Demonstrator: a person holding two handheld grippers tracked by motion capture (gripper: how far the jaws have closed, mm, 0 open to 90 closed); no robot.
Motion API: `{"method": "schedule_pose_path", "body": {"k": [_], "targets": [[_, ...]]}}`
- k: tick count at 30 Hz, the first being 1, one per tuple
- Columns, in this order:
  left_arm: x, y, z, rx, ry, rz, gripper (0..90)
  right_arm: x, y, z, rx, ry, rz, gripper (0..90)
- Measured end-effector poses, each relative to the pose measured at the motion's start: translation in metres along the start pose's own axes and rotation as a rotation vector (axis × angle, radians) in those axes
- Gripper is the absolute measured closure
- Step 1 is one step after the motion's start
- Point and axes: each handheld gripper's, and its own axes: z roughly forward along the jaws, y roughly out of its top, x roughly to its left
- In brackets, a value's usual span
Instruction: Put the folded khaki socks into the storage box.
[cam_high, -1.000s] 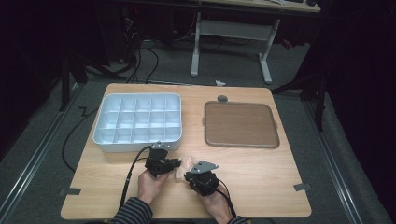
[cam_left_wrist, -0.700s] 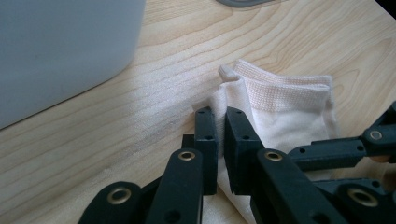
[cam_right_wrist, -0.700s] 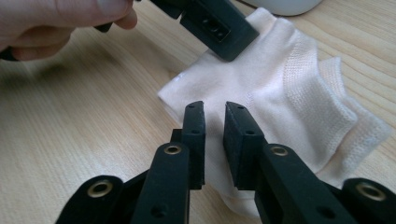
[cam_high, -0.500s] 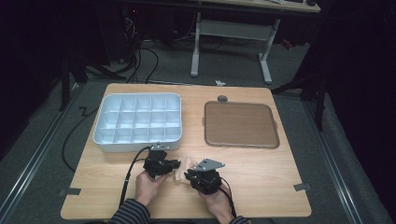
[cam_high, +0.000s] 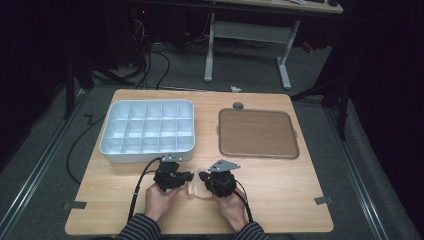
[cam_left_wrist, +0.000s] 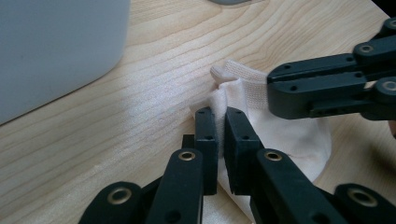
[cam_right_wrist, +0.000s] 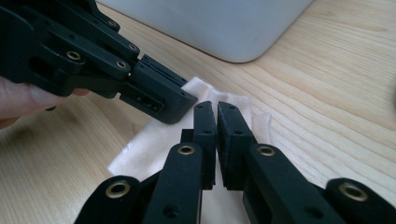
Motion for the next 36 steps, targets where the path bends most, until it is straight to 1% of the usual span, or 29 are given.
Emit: {"method": "schedule_pose_path", "body": {"k": [4,6,7,8,10,12,17,19,20,24,27,30,33,36], "targets": [[0.0,0.0,-0.001,0.003,0.0,0.001,85.1,0.001,0.001,0.009,0.022,0.003,-0.006,86.4],[0.0,0.0,-0.003,-0.013,0.003,0.006,85.1,-0.001,0.0,0.013,0.044,-0.009,-0.005,86.4],[0.0,0.0,-0.004,-0.021,0.002,0.006,85.1,-0.002,-0.001,0.015,0.052,-0.018,-0.017,86.4],[0.0,0.0,-0.005,-0.022,-0.005,0.004,85.2,-0.002,-0.002,0.015,0.057,-0.025,-0.025,86.5],[-0.002,0.0,-0.005,-0.021,-0.002,0.015,85.2,-0.001,-0.003,0.014,0.061,-0.036,-0.037,86.8],[-0.003,0.0,-0.007,-0.029,-0.006,0.017,85.3,-0.001,-0.004,0.012,0.061,-0.048,-0.039,87.0],[-0.005,0.0,-0.009,-0.038,-0.016,0.008,85.3,-0.004,-0.008,0.011,0.068,-0.055,-0.036,87.4],[-0.004,0.0,-0.01,-0.04,-0.021,0.005,85.3,-0.003,-0.008,0.011,0.068,-0.058,-0.042,87.4],[-0.005,0.001,-0.01,-0.041,-0.022,0.002,85.3,-0.003,-0.008,0.011,0.069,-0.061,-0.052,87.3],[-0.005,0.001,-0.012,-0.049,-0.022,0.001,85.3,-0.002,-0.008,0.013,0.068,-0.054,-0.055,87.4],[-0.006,0.003,-0.014,-0.053,-0.016,0.018,85.4,-0.002,-0.007,0.015,0.063,-0.044,-0.054,87.5],[-0.007,0.005,-0.014,-0.044,-0.016,0.037,85.5,-0.001,-0.006,0.016,0.065,-0.039,-0.051,88.0],[-0.006,0.007,-0.014,-0.042,-0.016,0.037,85.6,-0.002,-0.006,0.017,0.065,-0.027,-0.036,88.0],[-0.005,0.008,-0.015,-0.047,-0.016,0.031,85.6,-0.004,-0.006,0.018,0.057,-0.015,-0.032,88.1]]}}
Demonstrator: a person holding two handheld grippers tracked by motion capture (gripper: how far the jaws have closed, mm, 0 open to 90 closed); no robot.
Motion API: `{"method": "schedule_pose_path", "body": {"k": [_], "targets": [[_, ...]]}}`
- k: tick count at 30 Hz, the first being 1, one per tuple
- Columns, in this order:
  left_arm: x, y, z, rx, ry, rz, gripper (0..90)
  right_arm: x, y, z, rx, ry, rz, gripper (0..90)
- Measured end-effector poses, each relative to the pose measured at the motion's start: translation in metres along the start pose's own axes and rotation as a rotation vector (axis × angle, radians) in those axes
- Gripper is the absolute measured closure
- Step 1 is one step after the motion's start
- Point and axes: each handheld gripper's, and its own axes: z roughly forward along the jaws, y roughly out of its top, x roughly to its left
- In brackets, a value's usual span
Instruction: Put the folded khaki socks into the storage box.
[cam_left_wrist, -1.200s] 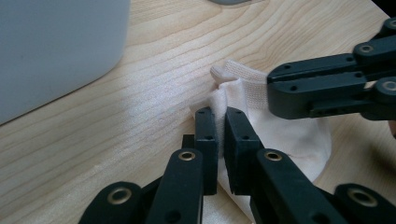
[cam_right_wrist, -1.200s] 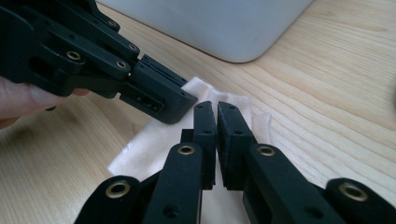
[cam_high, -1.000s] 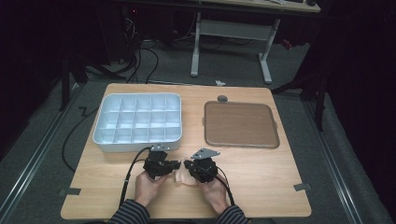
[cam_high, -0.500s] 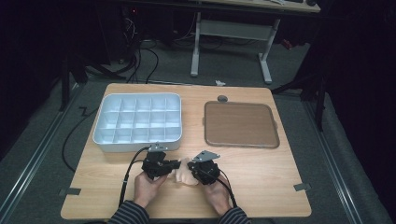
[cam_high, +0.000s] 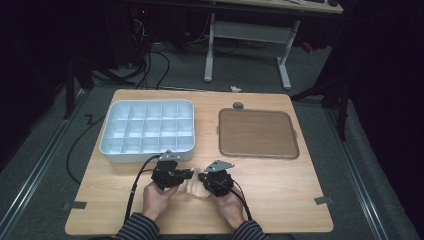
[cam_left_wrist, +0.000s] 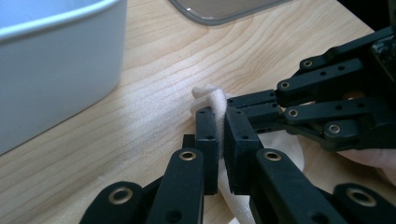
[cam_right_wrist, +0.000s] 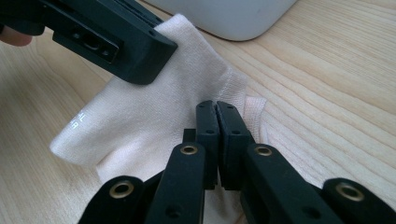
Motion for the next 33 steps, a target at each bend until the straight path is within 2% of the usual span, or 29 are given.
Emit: {"method": "schedule_pose_path", "body": {"k": [5,10,19,21,24,27,30,33], "targets": [[-0.001,0.0,-0.002,0.003,0.01,0.001,85.6,-0.001,0.001,0.003,-0.005,0.03,0.013,88.0],[0.003,0.001,-0.005,-0.007,0.004,-0.024,85.6,-0.001,0.006,0.008,0.004,0.054,0.018,88.1],[0.008,-0.002,-0.013,-0.018,0.016,-0.025,85.6,0.004,0.015,0.019,0.006,0.092,0.017,87.8],[0.007,-0.002,-0.013,-0.004,0.041,-0.03,85.6,0.005,0.017,0.02,0.001,0.093,0.009,85.2],[0.007,-0.002,-0.014,0.003,0.056,-0.026,85.7,0.007,0.016,0.012,-0.039,0.104,0.044,81.5],[0.005,-0.002,-0.013,0.015,0.066,-0.019,85.7,0.006,0.015,0.001,-0.067,0.098,0.042,79.2],[0.004,-0.002,-0.012,0.014,0.069,-0.021,85.7,0.003,0.012,-0.013,-0.086,0.057,0.039,76.9],[0.003,-0.002,-0.011,0.016,0.07,-0.022,85.7,-0.002,0.01,-0.02,-0.085,0.026,0.045,71.6]]}}
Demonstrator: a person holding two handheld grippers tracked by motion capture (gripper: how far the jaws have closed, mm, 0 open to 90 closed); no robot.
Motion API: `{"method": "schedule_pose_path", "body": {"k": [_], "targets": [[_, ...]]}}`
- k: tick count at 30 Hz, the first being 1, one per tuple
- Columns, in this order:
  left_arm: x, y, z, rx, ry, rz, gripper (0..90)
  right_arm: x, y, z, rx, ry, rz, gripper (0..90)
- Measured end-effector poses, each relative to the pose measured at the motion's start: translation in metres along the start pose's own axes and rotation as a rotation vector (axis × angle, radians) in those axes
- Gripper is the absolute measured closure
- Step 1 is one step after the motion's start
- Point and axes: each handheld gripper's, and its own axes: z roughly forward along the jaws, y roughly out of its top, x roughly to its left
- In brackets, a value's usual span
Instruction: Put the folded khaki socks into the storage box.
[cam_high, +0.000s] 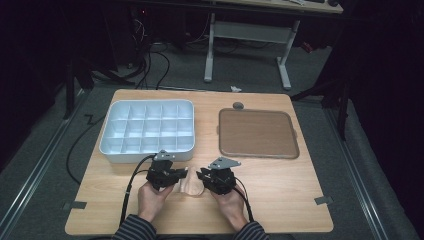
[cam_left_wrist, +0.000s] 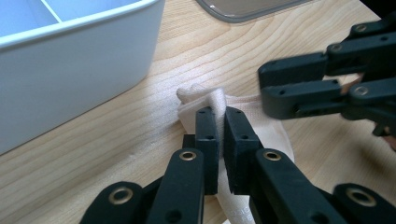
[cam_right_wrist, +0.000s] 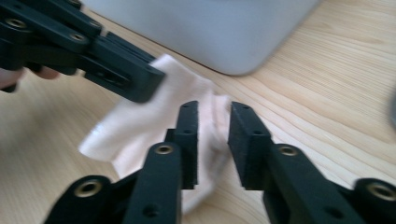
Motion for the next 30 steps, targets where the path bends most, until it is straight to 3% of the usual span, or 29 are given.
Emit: {"method": "schedule_pose_path", "body": {"k": [5,12,20,30], "targets": [[0.0,0.0,0.0,0.001,0.002,-0.006,85.7,-0.007,-0.008,-0.003,0.018,-0.015,0.03,68.6],[-0.002,0.001,0.001,-0.004,-0.005,-0.006,85.6,-0.008,-0.016,0.008,0.077,-0.007,0.049,68.4],[-0.009,0.005,0.006,-0.003,-0.019,0.02,85.4,-0.008,-0.018,0.015,0.09,0.011,0.042,76.4],[-0.018,0.011,0.012,-0.012,-0.047,0.045,85.2,-0.007,-0.018,0.016,0.096,0.013,0.024,77.7]]}}
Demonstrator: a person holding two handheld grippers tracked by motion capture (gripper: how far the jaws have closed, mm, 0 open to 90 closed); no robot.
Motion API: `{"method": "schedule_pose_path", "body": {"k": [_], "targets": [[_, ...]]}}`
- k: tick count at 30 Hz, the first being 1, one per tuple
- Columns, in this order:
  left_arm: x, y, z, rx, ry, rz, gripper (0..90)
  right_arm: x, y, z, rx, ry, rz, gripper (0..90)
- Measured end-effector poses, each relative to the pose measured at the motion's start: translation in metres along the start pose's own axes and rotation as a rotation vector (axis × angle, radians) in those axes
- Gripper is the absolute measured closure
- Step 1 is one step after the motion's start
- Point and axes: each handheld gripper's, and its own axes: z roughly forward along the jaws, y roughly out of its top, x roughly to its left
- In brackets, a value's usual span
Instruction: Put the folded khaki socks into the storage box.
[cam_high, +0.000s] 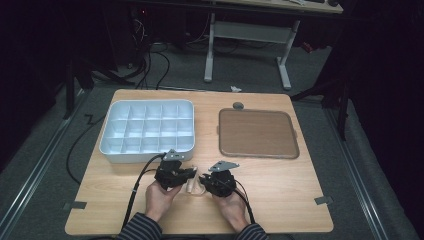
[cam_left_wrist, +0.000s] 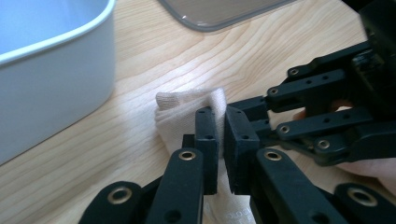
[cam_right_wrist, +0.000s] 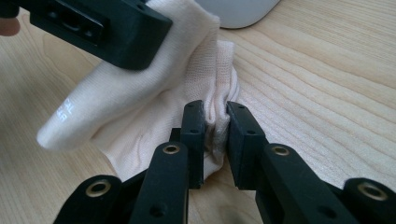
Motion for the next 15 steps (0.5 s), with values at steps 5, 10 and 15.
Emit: {"method": "schedule_pose_path", "body": {"k": [5,10,15], "targets": [[0.0012,0.0006,0.0041,-0.005,-0.017,-0.01,85.2,0.0003,0.0004,0.0006,-0.003,0.003,-0.009,78.0],[0.0018,0.0011,0.0091,-0.013,-0.038,-0.013,85.2,0.0007,0.0029,0.0027,0.007,0.02,-0.008,78.1],[0.004,0.0024,0.0108,-0.033,-0.055,-0.014,85.2,0.0006,0.0048,0.0057,0.004,0.029,-0.019,78.1]]}}
